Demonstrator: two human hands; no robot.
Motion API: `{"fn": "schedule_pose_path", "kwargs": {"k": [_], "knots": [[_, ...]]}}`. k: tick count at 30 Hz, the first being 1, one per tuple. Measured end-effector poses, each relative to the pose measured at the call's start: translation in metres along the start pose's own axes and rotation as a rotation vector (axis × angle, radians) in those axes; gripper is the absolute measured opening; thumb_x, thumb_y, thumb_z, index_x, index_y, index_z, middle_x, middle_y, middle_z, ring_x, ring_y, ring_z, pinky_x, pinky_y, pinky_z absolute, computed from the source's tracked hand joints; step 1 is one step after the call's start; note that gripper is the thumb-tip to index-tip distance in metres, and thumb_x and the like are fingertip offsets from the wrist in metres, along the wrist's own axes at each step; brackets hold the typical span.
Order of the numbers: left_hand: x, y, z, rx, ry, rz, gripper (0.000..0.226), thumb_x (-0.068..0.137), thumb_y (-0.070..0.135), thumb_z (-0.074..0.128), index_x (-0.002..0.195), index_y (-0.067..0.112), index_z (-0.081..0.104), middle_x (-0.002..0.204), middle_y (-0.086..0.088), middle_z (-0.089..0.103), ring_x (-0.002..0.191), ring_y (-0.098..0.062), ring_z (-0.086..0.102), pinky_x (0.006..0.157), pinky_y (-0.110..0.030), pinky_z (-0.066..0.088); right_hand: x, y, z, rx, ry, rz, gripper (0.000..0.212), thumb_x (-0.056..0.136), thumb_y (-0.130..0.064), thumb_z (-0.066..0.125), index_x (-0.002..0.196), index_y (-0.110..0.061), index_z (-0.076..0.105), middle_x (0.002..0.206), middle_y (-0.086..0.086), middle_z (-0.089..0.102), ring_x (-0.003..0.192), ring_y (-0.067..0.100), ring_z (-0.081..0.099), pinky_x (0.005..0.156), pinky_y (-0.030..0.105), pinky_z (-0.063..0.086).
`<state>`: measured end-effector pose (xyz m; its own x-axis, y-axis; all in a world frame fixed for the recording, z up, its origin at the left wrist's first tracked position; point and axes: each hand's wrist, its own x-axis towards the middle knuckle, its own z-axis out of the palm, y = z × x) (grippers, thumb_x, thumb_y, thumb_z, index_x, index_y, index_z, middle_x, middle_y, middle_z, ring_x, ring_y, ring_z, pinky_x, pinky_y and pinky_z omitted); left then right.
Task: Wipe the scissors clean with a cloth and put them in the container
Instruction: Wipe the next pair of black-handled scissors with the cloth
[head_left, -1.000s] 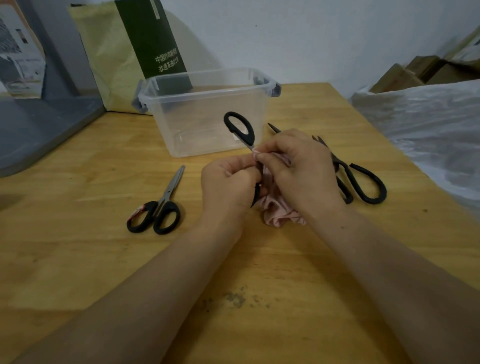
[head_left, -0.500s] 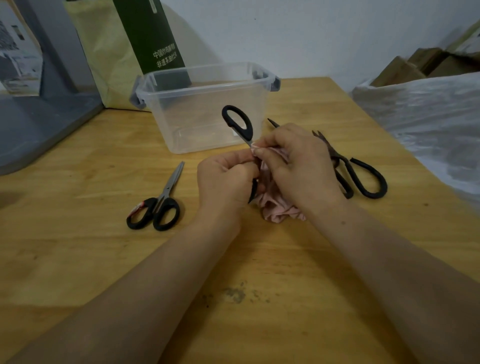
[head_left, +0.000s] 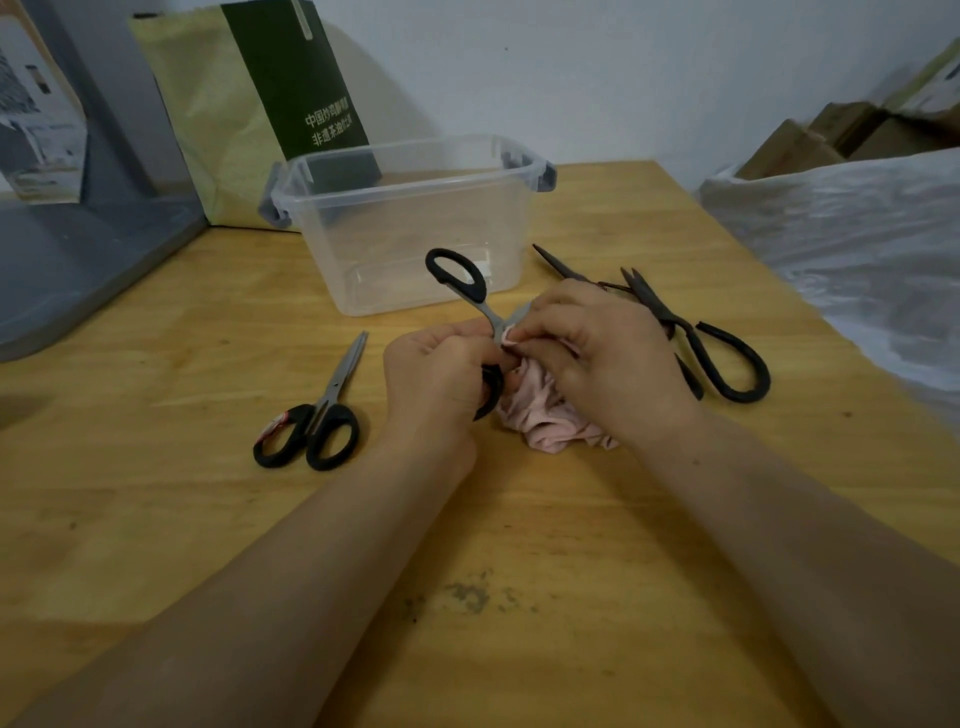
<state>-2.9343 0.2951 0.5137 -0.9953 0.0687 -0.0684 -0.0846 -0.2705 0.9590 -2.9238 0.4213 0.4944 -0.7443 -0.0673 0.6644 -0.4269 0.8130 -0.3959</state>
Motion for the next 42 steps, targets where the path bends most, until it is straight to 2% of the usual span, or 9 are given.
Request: {"fn": "schedule_pose_path", "kwargs": {"k": [5, 7, 10, 16, 22, 30, 34, 37, 42], "knots": [[0.000, 0.001, 0.002, -0.017, -0.021, 0.015, 0.050, 0.075, -0.020, 0.050, 0.042, 0.013, 0.068, 0.056, -0.007, 0.068, 0.059, -0.021, 0.067, 0.045, -0.021, 0.050, 0.001, 0.013, -0.009, -0.089, -0.013, 0.196, 0.013, 0.087, -0.012, 0.064, 0.095, -0.013, 0.074, 0.098, 0.003, 0.066, 0.095, 0.021, 0.060, 0.085, 0.040, 0.047], [0.001, 0.000, 0.002, 0.002, -0.013, 0.032, 0.047, 0.074, -0.018, 0.053, 0.044, 0.015, 0.068, 0.058, -0.008, 0.068, 0.058, -0.021, 0.065, 0.046, -0.022, 0.050, 0.004, 0.008, -0.010, 0.009, 0.143, 0.182, 0.010, 0.085, -0.015, 0.067, 0.092, -0.013, 0.074, 0.094, 0.001, 0.066, 0.090, 0.015, 0.060, 0.083, 0.029, 0.048], [-0.001, 0.000, 0.002, 0.057, -0.031, 0.050, 0.044, 0.073, -0.016, 0.053, 0.050, 0.017, 0.072, 0.060, -0.012, 0.063, 0.058, -0.022, 0.054, 0.048, -0.021, 0.044, 0.006, -0.002, -0.001, 0.073, 0.086, 0.067, 0.012, 0.083, -0.016, 0.068, 0.091, -0.013, 0.075, 0.092, -0.003, 0.064, 0.086, 0.007, 0.058, 0.079, 0.015, 0.045], [0.004, 0.002, -0.003, 0.045, 0.011, 0.048, 0.043, 0.074, -0.018, 0.054, 0.049, 0.014, 0.069, 0.060, -0.006, 0.070, 0.065, -0.023, 0.067, 0.046, -0.020, 0.050, 0.001, 0.011, -0.006, 0.053, -0.097, 0.105, 0.010, 0.081, -0.009, 0.070, 0.089, -0.010, 0.076, 0.091, 0.002, 0.068, 0.087, 0.017, 0.063, 0.082, 0.037, 0.051], [-0.002, -0.002, 0.002, 0.132, -0.108, 0.114, 0.036, 0.079, -0.016, 0.054, 0.066, 0.013, 0.071, 0.058, -0.005, 0.068, 0.052, -0.016, 0.061, 0.047, -0.020, 0.049, 0.009, -0.001, -0.007, 0.213, 0.200, 0.141, 0.012, 0.081, -0.015, 0.072, 0.092, -0.012, 0.076, 0.090, 0.000, 0.069, 0.086, 0.010, 0.063, 0.079, 0.016, 0.048], [-0.007, -0.006, 0.004, 0.117, -0.087, 0.115, 0.041, 0.082, -0.015, 0.055, 0.059, 0.016, 0.070, 0.052, -0.001, 0.066, 0.045, -0.010, 0.061, 0.044, -0.019, 0.050, 0.012, -0.001, -0.004, 0.105, 0.024, 0.054, 0.011, 0.084, -0.013, 0.066, 0.091, -0.009, 0.074, 0.093, 0.002, 0.066, 0.090, 0.015, 0.061, 0.083, 0.026, 0.048], [-0.007, -0.006, 0.006, 0.103, -0.077, 0.077, 0.042, 0.079, -0.017, 0.054, 0.056, 0.014, 0.069, 0.047, 0.000, 0.062, 0.041, -0.009, 0.057, 0.042, -0.016, 0.047, 0.012, 0.003, -0.012, 0.054, -0.088, 0.072, 0.012, 0.088, -0.011, 0.063, 0.094, -0.010, 0.074, 0.095, -0.005, 0.060, 0.089, 0.007, 0.055, 0.079, 0.009, 0.038], [-0.005, -0.007, 0.005, 0.098, -0.068, 0.049, 0.044, 0.076, -0.019, 0.055, 0.049, 0.013, 0.068, 0.047, -0.002, 0.061, 0.042, -0.011, 0.056, 0.043, -0.017, 0.046, 0.012, 0.008, -0.018, -0.012, -0.167, 0.110, 0.014, 0.090, -0.012, 0.061, 0.097, -0.010, 0.073, 0.101, -0.001, 0.060, 0.096, 0.014, 0.055, 0.080, 0.021, 0.039], [-0.005, -0.004, 0.006, 0.112, -0.089, 0.031, 0.045, 0.076, -0.020, 0.054, 0.052, 0.016, 0.067, 0.050, -0.003, 0.064, 0.043, -0.012, 0.056, 0.041, -0.017, 0.046, 0.011, 0.005, -0.022, -0.043, -0.039, 0.167, 0.016, 0.092, -0.012, 0.057, 0.098, -0.009, 0.071, 0.103, 0.004, 0.059, 0.097, 0.017, 0.054, 0.081, 0.023, 0.038]]}}
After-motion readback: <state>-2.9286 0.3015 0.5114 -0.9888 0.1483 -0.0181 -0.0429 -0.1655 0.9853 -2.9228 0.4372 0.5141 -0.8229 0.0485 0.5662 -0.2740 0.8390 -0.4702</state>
